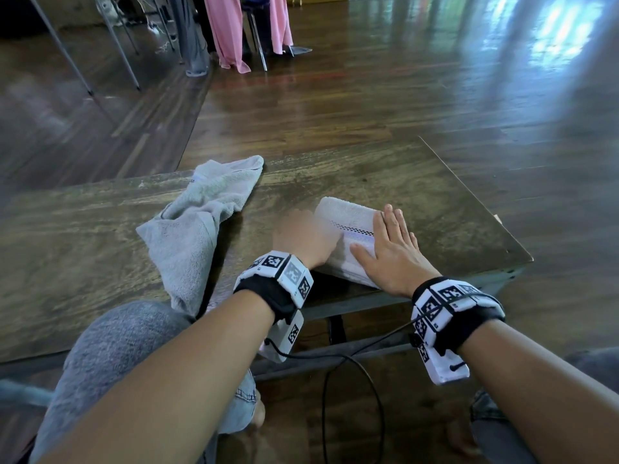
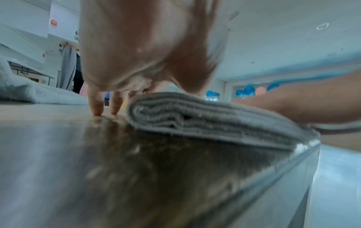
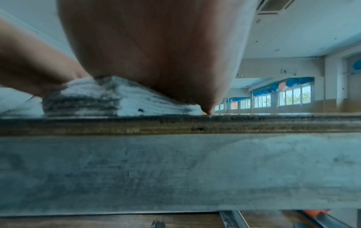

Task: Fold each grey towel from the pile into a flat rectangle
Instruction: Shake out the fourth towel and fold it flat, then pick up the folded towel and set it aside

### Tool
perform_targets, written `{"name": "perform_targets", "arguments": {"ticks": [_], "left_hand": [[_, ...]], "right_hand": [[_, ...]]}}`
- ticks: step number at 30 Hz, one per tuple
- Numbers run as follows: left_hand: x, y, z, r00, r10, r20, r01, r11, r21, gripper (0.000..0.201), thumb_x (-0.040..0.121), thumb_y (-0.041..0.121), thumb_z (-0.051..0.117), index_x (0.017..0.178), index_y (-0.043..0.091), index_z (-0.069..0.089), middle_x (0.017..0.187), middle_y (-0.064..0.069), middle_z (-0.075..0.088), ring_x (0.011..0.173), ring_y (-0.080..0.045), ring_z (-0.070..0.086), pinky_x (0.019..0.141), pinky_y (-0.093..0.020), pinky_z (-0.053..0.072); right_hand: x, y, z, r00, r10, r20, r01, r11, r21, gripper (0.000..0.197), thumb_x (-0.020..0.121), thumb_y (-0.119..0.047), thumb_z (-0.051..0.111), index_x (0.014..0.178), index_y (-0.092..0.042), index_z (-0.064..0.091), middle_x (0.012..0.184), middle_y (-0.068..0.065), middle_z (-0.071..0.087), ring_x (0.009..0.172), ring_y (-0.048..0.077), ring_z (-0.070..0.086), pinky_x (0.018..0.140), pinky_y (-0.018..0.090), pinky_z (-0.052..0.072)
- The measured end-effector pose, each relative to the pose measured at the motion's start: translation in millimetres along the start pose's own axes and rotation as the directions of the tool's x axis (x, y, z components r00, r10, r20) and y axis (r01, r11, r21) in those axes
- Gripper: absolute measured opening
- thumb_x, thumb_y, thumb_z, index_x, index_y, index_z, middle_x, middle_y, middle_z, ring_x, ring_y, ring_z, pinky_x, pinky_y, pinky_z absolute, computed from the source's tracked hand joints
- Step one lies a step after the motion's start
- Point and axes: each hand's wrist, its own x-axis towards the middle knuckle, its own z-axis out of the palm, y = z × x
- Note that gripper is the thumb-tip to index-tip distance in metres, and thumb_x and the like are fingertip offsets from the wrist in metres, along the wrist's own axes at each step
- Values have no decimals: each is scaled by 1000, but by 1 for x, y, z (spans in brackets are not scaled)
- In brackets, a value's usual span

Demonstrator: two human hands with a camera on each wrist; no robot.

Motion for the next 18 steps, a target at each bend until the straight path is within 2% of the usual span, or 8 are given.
{"name": "perform_targets", "arguments": {"ticks": [2, 4, 5, 7, 9, 12, 15, 18], "left_hand": [[0, 4, -11, 999, -6, -44, 0, 992, -129, 49, 78, 52, 68, 101, 9, 60, 113, -9, 62, 106, -29, 60, 85, -40, 51], [-2, 10, -23, 999, -35, -20, 27, 940, -339, 37, 75, 37, 74, 95, 8, 61, 98, -9, 67, 94, -28, 65, 71, -35, 51], [-5, 13, -30, 999, -34, 0, 31, 897, -442, 35, 75, 30, 76, 97, 7, 61, 97, -10, 68, 92, -29, 66, 71, -37, 53], [-14, 21, -45, 999, 29, 15, -15, 808, -590, 35, 75, 22, 77, 102, 5, 62, 99, -12, 71, 93, -29, 68, 80, -43, 57], [-25, 26, -65, 996, 93, -1, -68, 722, -689, 35, 74, 19, 80, 102, 6, 62, 98, -10, 72, 91, -26, 69, 85, -43, 58], [-45, 28, -96, 987, 156, -30, -117, 586, -802, 37, 73, 10, 83, 100, 9, 58, 93, -5, 69, 84, -19, 68, 75, -33, 59], [-70, 18, -138, 985, 147, -91, -154, 503, -851, 46, 71, 6, 85, 107, 5, 57, 101, -12, 71, 89, -24, 71, 77, -37, 61], [-98, -7, -190, 977, 89, -195, -214, 464, -860, 47, 69, 7, 86, 108, 7, 59, 106, -11, 72, 97, -26, 70, 81, -42, 59]], "right_hand": [[-2, -3, -1, 999, 15, -46, -12, 998, 53, 84, 100, -58, 32, 158, -8, -1, 166, 13, -13, 153, 25, -16, 124, 44, 1], [-4, -6, -7, 994, 83, -65, -71, 983, 170, 79, 101, -55, 31, 156, -2, 9, 164, 23, 4, 153, 35, -2, 125, 46, 7], [-4, -8, -12, 989, 128, -73, -107, 964, 245, 75, 101, -55, 28, 153, -1, 18, 159, 26, 18, 151, 39, 11, 123, 48, 14], [-6, -10, -23, 975, 216, -60, -179, 911, 372, 79, 98, -63, 21, 147, -2, 29, 149, 27, 35, 142, 40, 30, 116, 51, 26], [-8, -13, -37, 970, 243, -3, -216, 868, 447, 92, 93, -74, 16, 152, -5, 26, 153, 24, 36, 142, 37, 35, 115, 51, 29], [-11, -26, -60, 986, 162, 35, -147, 758, 636, 96, 88, -81, 18, 154, -12, 33, 154, 14, 43, 139, 29, 45, 116, 47, 33], [-18, -58, -85, 998, 63, -11, -24, 526, 850, 66, 96, -67, 34, 129, -17, 61, 124, 6, 71, 112, 22, 68, 103, 43, 50], [-25, -108, -113, 984, 6, -176, 140, 577, 804, 46, 101, -44, 51, 129, -7, 53, 125, 11, 66, 111, 24, 66, 99, 48, 52]]}}
